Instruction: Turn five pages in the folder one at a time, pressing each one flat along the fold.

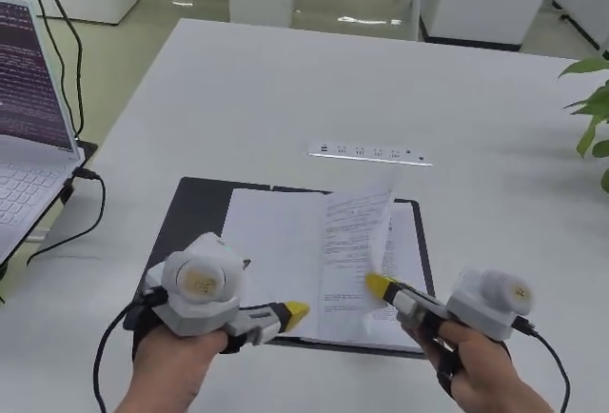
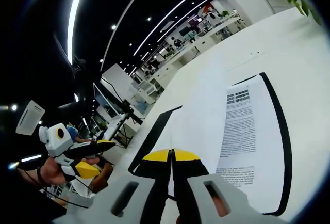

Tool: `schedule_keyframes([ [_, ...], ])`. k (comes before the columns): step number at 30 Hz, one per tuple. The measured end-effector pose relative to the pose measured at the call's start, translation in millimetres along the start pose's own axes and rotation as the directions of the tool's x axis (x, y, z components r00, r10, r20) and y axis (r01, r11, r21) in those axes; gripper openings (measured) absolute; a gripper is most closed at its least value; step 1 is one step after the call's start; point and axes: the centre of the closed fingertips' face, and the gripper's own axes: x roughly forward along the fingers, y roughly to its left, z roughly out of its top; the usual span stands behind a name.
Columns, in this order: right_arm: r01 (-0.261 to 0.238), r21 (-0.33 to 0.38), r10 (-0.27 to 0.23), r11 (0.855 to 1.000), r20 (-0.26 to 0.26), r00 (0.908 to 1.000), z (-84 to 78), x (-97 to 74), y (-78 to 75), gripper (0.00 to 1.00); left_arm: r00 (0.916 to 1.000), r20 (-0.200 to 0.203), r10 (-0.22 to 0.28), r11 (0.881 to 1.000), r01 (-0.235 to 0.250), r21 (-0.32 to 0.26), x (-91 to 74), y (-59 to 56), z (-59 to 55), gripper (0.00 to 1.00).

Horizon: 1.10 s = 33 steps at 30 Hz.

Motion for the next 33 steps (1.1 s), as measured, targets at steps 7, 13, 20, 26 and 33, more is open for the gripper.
schedule_keyframes([
  [7, -0.03, -0.004, 0.03, 1.0, -0.023, 0.9993, -12.0, 20.9, 22.1, 0.0, 0.9998, 0.004, 0.017, 1.0, -0.017, -0.022, -11.2, 11.1, -7.6, 0.64],
  [13, -0.056, -0.009, 0.056, 0.998, -0.045, 0.9974, -20.4, 37.1, 37.5, 0.0, 0.9991, 0.007, 0.041, 0.998, -0.041, -0.037, -23.0, 23.4, -13.2, 0.64],
  [20, -0.082, -0.004, 0.082, 0.997, -0.07, 0.9942, -30.5, 56.8, 56.1, 0.0, 0.9981, -0.003, 0.062, 0.997, -0.062, -0.043, -37.0, 32.7, -26.9, 0.65],
  [26, -0.113, -0.014, 0.111, 0.993, -0.107, 0.9881, -41.6, 74.5, 73.6, 0.0, 0.9968, -0.004, 0.079, 0.994, -0.079, -0.073, -48.9, 42.2, -37.0, 0.65],
  [33, -0.131, -0.007, 0.129, 0.991, -0.127, 0.9834, -49.3, 89.2, 85.0, 0.0, 0.9955, 0.002, 0.094, 0.991, -0.094, -0.092, -56.5, 52.3, -41.4, 0.65],
])
